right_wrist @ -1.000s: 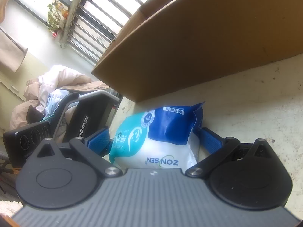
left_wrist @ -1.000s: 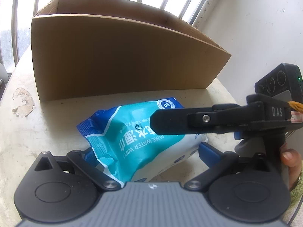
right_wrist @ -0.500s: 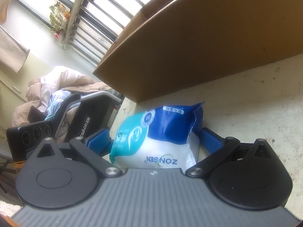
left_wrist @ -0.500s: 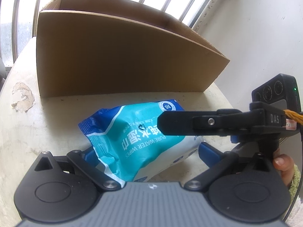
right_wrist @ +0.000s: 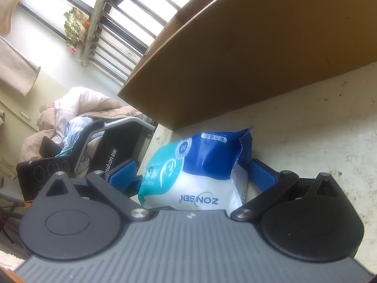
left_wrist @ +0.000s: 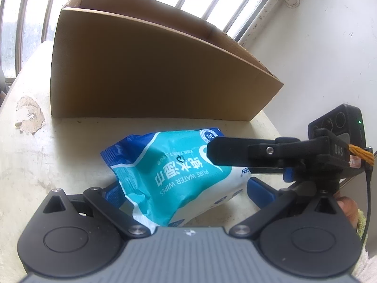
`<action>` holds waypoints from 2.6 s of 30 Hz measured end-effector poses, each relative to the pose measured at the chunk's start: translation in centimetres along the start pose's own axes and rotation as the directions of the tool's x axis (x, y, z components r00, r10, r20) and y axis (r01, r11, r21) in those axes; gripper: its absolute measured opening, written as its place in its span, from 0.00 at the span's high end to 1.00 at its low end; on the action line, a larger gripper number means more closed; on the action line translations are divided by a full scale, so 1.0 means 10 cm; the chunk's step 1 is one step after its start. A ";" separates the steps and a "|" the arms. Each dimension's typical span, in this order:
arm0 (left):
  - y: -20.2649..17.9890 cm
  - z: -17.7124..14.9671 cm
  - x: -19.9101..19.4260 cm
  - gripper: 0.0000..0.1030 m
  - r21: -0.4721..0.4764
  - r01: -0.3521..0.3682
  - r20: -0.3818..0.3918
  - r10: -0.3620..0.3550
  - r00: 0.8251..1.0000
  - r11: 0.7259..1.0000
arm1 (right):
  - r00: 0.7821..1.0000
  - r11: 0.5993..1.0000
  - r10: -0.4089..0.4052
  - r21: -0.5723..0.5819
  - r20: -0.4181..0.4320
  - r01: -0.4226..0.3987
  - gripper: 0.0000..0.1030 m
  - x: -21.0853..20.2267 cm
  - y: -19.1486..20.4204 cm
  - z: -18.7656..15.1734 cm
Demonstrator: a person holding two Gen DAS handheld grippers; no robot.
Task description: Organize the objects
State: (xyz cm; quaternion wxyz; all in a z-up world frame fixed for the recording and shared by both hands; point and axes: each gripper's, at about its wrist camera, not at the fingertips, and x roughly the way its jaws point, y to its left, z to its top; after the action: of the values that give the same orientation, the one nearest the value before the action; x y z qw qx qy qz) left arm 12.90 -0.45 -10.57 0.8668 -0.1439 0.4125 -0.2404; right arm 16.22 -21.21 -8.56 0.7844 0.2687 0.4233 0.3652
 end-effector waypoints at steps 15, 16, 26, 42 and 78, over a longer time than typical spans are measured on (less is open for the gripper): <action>-0.01 -0.08 -0.16 0.00 0.047 -0.025 -0.001 0.025 1.000 0.999 | 1.000 1.000 0.014 -0.001 0.012 -0.014 0.01 -0.02 -0.02 -0.03; -0.01 -0.08 -0.16 0.00 0.049 -0.027 -0.001 0.027 1.000 0.998 | 1.000 1.000 0.014 -0.001 0.012 -0.014 0.01 -0.02 -0.02 -0.03; -0.14 -0.10 -0.09 0.00 0.089 -0.056 0.003 0.056 0.998 0.995 | 1.000 1.000 0.014 -0.001 0.013 -0.014 0.01 -0.02 -0.02 -0.04; -0.13 -0.09 -0.03 0.00 0.093 -0.048 -0.002 0.049 0.999 0.994 | 1.000 1.000 0.013 -0.001 0.013 -0.013 0.01 -0.02 -0.02 -0.03; 0.02 -0.09 -0.12 0.00 0.121 -0.047 -0.005 0.048 0.999 0.992 | 1.000 1.000 0.011 0.004 0.015 -0.011 0.01 -0.01 -0.03 -0.02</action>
State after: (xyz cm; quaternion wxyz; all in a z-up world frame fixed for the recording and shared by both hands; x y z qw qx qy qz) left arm 11.56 0.32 -10.40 0.8777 -0.0805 0.4041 -0.2447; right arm 16.07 -21.46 -8.80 0.7849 0.2752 0.4167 0.3667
